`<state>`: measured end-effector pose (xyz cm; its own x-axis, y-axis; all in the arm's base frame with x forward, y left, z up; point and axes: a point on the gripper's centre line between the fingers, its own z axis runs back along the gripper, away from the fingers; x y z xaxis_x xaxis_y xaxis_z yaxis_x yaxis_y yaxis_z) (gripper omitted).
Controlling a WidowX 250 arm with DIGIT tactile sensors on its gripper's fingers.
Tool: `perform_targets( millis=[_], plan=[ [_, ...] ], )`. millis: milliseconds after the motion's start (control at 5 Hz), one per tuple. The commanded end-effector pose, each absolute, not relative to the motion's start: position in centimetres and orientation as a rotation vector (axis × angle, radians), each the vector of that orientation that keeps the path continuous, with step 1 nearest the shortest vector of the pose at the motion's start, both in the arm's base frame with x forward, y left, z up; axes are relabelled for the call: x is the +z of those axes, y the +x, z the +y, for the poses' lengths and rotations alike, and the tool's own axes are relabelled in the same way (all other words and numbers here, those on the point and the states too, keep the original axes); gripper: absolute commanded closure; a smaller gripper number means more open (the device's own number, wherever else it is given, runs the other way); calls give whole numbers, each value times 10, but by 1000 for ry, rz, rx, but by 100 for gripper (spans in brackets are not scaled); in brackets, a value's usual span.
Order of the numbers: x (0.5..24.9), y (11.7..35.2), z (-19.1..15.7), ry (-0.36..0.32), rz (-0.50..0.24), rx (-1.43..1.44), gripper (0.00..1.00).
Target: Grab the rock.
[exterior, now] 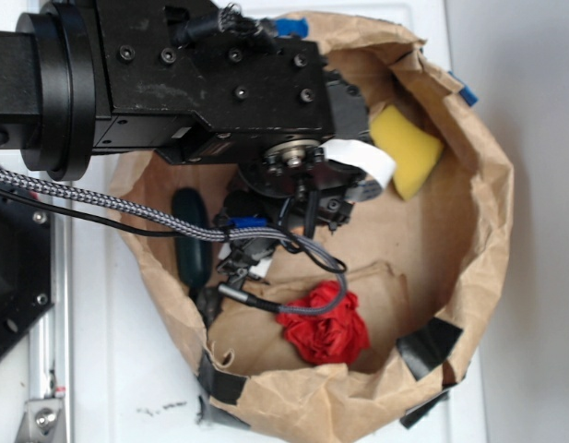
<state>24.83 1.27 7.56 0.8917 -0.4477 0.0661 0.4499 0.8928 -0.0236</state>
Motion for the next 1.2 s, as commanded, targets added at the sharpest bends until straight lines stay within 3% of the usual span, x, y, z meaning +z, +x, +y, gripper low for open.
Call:
perform_targets(
  millis=[0,1000],
  plan=[
    [71,242,17,-56,-143,-441,0],
    [74,229,32,-110,-163,-442,0]
  ],
)
